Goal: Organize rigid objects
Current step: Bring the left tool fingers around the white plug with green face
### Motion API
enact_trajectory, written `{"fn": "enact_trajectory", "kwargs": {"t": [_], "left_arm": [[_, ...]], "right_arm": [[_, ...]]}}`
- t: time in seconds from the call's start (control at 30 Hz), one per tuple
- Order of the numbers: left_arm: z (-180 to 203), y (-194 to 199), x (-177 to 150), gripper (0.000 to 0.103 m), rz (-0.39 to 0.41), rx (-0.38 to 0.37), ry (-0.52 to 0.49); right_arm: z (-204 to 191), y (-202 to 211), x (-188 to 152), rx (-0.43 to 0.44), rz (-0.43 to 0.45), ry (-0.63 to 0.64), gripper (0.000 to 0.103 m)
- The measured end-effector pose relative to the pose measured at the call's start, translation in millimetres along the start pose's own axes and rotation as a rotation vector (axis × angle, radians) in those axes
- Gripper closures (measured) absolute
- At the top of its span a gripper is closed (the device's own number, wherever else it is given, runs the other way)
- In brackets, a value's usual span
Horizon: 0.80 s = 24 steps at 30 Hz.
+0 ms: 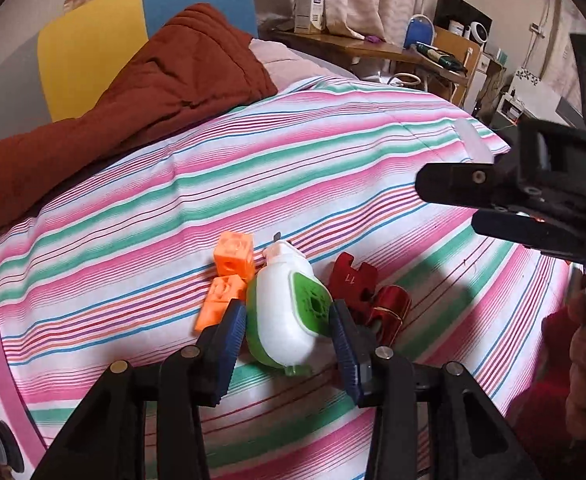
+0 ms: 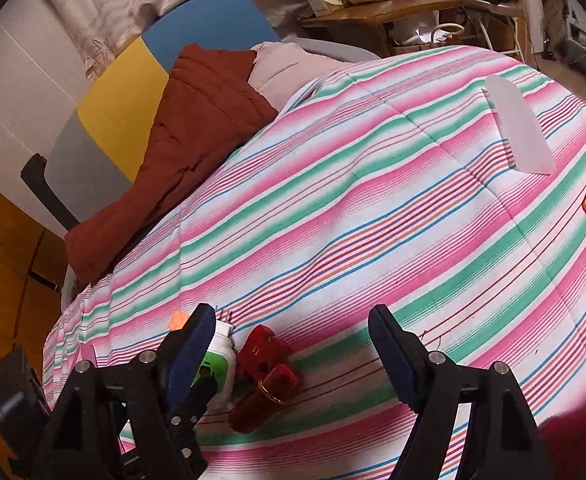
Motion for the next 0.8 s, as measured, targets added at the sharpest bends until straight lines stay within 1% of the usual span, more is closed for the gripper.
{"fn": "enact_trajectory", "kwargs": {"t": [0.07,0.13,0.23,0.3,0.37,0.47,0.57,0.63,0.7,0.8], "left_arm": [[3.8,2.3,-2.0,0.062,0.022,-0.011,-0.022],[4.2,6.7,-8.2,0.062,0.024,-0.041,-0.024],[-5.5,13.9,-19.8,0.063,0.007,-0.081,0.034],[-15.4,20.8,-31.7,0.064,-0.014,-0.106,0.096],[-22.0,27.5,-43.7,0.073,-0.021,-0.105,0.127],[-30.7,33.5,-58.5,0.073,-0.031,-0.108,0.164],[-40.2,31.4,-64.1,0.073,-0.045,-0.100,0.205],[-47.2,27.2,-65.9,0.073,-0.059,-0.080,0.232],[-53.4,23.8,-66.3,0.070,-0.070,-0.072,0.265],[-56.9,25.8,-68.1,0.066,-0.069,-0.072,0.285]], "right_arm": [[1.1,-2.9,-1.0,-0.009,-0.011,0.000,0.023],[1.1,-5.6,-3.0,-0.011,-0.024,0.005,0.024],[3.0,-11.2,-7.0,-0.021,-0.055,0.007,0.023],[3.0,-15.2,-10.9,-0.017,-0.079,0.008,0.023],[1.8,-17.0,-13.6,-0.024,-0.093,0.026,0.023],[-3.2,-20.7,-18.0,-0.031,-0.113,0.063,0.023],[-6.9,-26.4,-23.6,-0.041,-0.140,0.093,0.023],[-11.7,-28.6,-25.5,-0.049,-0.144,0.129,0.023],[-16.9,-30.5,-25.6,-0.043,-0.147,0.158,0.023],[-26.1,-32.6,-27.9,-0.035,-0.152,0.199,0.022]]}}
Point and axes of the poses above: each gripper's, at about its wrist camera, not at the fingertips, and y roughly against the way its jaws point, z to its right, x to its top, the point moved 8 cm from there along -y, roughly the way its jaws point, and after that the axes turned 11 degrees about x, right-handed, at the moved point
